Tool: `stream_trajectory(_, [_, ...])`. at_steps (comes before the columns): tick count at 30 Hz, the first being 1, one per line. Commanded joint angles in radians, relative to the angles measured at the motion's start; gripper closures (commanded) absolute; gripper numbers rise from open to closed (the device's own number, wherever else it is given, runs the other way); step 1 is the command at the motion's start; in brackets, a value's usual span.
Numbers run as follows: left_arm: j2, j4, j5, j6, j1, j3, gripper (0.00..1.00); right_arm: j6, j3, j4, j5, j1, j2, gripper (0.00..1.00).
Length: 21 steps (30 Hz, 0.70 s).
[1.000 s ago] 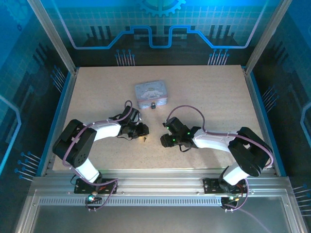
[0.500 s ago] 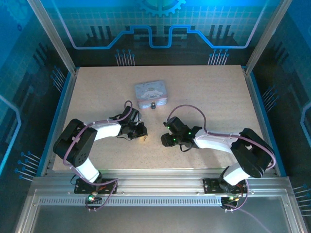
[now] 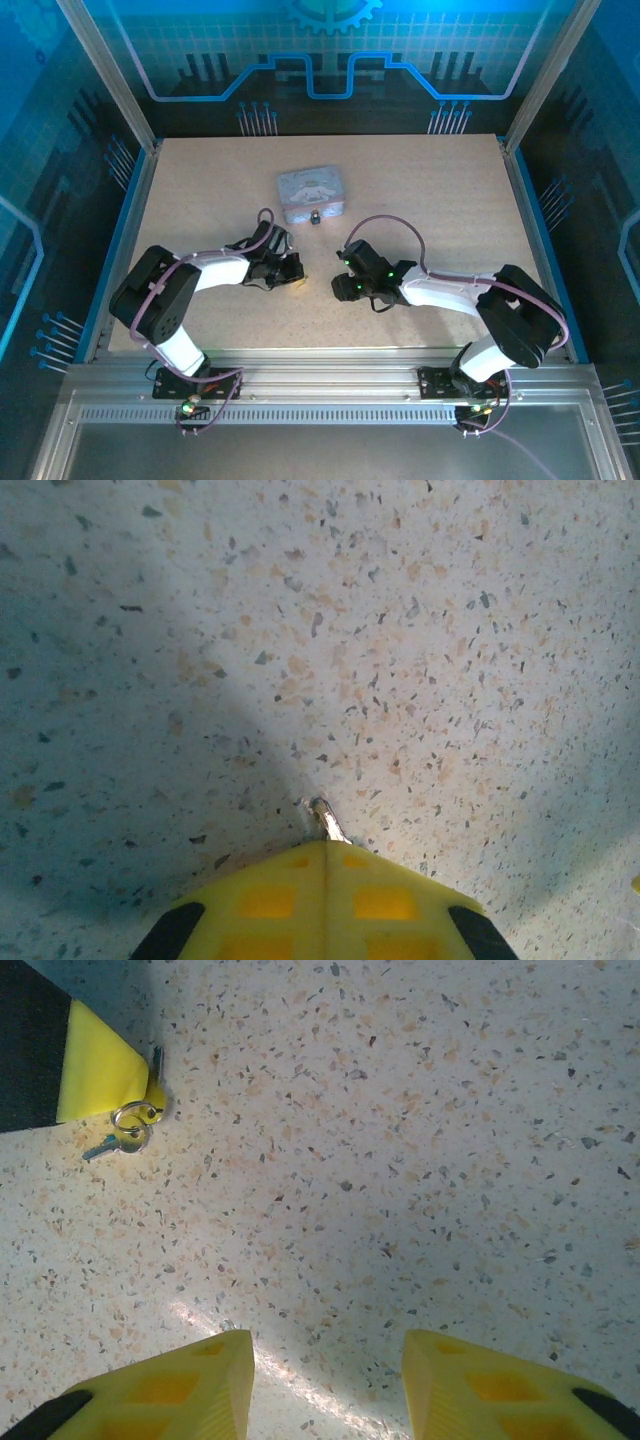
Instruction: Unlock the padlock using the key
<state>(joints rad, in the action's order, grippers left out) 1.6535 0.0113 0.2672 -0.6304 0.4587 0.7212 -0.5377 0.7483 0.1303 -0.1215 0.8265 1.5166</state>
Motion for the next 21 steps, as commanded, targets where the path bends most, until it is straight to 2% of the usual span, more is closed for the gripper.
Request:
stream_trajectory(1, [-0.018,-0.007,0.029,-0.006,0.017,-0.035,1.00,-0.024,0.002,-0.016,0.022,0.011,-0.002,0.57])
stream_trajectory(13, [-0.082,-0.066,0.015,0.027,0.019,-0.060,1.00,-0.073,0.000,-0.094,0.169,-0.059,0.035,0.62])
stream_trajectory(17, [-0.087,-0.037,0.006,0.040,0.019,-0.041,1.00,-0.088,0.005,-0.115,0.216,-0.081,0.054,0.62])
stream_trajectory(21, [-0.104,0.039,-0.048,0.029,0.018,-0.019,1.00,-0.056,0.071,-0.035,0.173,-0.063,0.076,0.60])
